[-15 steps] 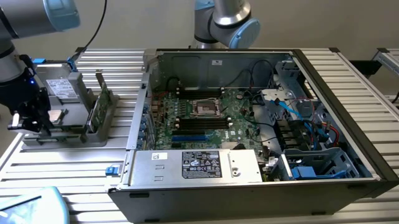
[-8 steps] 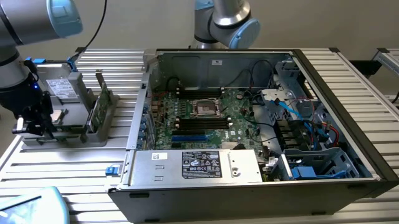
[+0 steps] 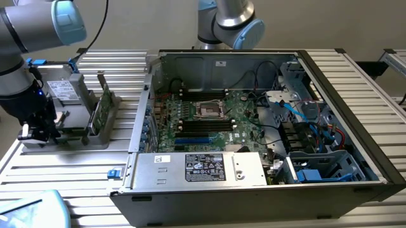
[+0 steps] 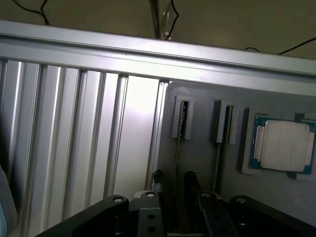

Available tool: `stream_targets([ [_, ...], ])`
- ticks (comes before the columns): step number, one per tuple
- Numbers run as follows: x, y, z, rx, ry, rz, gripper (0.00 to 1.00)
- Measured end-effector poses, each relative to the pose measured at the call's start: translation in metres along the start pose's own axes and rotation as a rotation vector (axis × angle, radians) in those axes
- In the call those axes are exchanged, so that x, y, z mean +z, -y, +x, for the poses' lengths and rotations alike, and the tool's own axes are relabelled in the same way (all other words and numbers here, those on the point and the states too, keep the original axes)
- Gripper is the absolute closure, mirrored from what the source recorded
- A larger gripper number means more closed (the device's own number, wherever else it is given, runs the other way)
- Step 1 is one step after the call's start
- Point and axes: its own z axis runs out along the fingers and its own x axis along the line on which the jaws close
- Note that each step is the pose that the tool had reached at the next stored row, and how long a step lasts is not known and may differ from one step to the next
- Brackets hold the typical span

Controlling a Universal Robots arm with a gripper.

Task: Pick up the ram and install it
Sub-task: 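Pick up the ram and move it above insertion slot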

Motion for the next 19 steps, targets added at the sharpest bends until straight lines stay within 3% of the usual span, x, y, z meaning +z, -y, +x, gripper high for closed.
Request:
stream_targets([
  [6,0.0078,0.0021,0.0001,-0.009,0.0005,0.0024,0.69],
  [14,0.0091,0.0037,0.0003,-0.01,0.0008,0.0024,0.69],
  [19,0.0091,0.0044,0.0003,-0.01,0.0013,-0.0011,0.69],
])
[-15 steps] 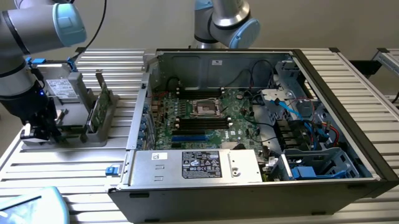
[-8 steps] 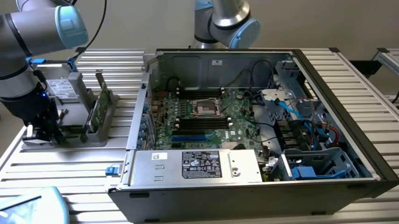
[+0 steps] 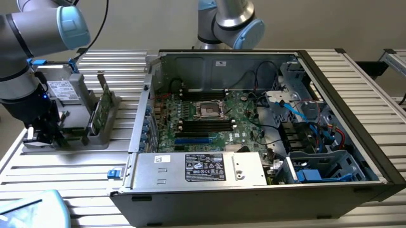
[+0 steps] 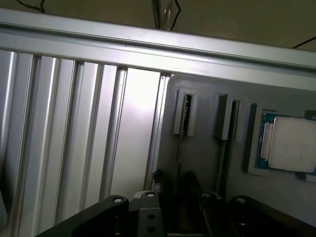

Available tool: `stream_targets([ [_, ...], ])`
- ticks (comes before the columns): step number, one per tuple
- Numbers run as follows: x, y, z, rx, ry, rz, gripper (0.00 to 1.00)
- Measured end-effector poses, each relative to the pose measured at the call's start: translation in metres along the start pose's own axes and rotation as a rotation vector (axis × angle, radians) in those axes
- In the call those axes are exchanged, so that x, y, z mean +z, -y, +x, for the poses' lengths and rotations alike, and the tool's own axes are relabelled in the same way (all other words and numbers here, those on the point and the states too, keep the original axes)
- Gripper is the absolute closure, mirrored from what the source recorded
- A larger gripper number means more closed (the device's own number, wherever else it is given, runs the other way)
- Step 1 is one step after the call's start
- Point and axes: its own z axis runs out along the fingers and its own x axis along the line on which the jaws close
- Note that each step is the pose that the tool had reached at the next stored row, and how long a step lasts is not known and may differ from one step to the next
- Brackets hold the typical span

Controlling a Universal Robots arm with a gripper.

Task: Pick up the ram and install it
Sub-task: 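Pick up the ram and move it above insertion slot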

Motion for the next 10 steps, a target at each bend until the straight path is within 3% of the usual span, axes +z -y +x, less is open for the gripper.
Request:
stream_targets([
  [4,-0.0001,0.0023,0.0003,0.0,0.0009,-0.0072,0.69],
  [10,-0.0001,0.0024,0.0004,0.0,0.0011,-0.0081,0.69],
])
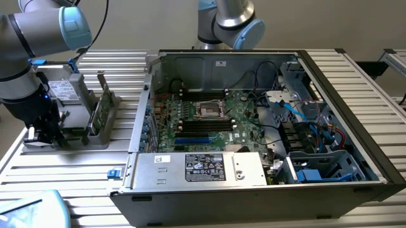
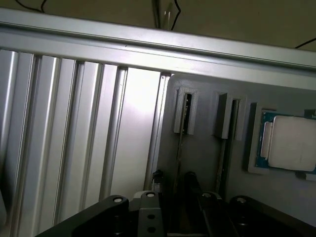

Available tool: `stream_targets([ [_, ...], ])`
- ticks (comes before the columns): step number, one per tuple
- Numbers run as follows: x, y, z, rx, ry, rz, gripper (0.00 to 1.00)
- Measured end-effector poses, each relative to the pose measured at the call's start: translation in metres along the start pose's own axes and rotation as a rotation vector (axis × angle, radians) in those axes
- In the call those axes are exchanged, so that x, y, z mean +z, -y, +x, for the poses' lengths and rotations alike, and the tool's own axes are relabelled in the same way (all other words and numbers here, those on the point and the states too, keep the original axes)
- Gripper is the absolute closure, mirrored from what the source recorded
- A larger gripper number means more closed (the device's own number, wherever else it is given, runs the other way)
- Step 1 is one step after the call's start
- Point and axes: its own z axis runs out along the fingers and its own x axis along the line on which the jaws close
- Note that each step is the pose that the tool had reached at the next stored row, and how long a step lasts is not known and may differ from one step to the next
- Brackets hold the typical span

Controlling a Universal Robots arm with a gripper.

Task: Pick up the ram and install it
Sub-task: 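Pick up the ram and move it above insertion slot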

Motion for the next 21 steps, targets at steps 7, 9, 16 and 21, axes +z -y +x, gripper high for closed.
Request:
stream_targets([
  [7,0.0,0.0,0.0,0.0,0.0,0.0001,0.85],
  [9,0.0,0.0,0.0,0.0,0.0,0.0,0.85],
  [16,0.0,0.0,0.0,0.0,0.0,0.0,0.85],
  [21,-0.0006,0.0001,0.0,0.0,0.0001,-0.0001,0.85],
])
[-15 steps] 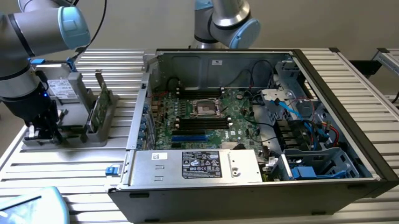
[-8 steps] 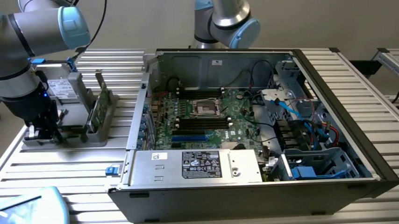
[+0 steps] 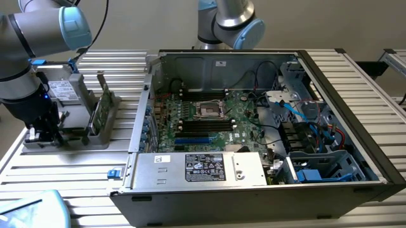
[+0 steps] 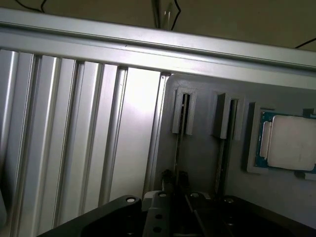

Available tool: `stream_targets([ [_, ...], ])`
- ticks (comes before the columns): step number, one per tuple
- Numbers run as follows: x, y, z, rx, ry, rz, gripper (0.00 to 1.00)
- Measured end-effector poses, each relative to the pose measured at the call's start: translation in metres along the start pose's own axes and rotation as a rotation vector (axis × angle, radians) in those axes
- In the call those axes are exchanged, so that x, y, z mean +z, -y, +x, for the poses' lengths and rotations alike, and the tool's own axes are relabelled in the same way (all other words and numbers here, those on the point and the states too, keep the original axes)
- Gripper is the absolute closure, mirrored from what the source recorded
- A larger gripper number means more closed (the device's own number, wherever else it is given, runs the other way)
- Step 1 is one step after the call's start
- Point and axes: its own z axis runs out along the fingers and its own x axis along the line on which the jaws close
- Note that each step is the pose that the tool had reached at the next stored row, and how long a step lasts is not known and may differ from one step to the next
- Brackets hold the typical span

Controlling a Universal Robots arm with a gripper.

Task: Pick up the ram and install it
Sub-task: 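Pick up the ram and move it above insertion slot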

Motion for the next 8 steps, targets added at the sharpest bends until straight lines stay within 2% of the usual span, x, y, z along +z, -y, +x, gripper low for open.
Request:
stream_targets([
  [8,-0.0124,0.0017,0.001,0.0,0.0028,0.0006,0.85],
])
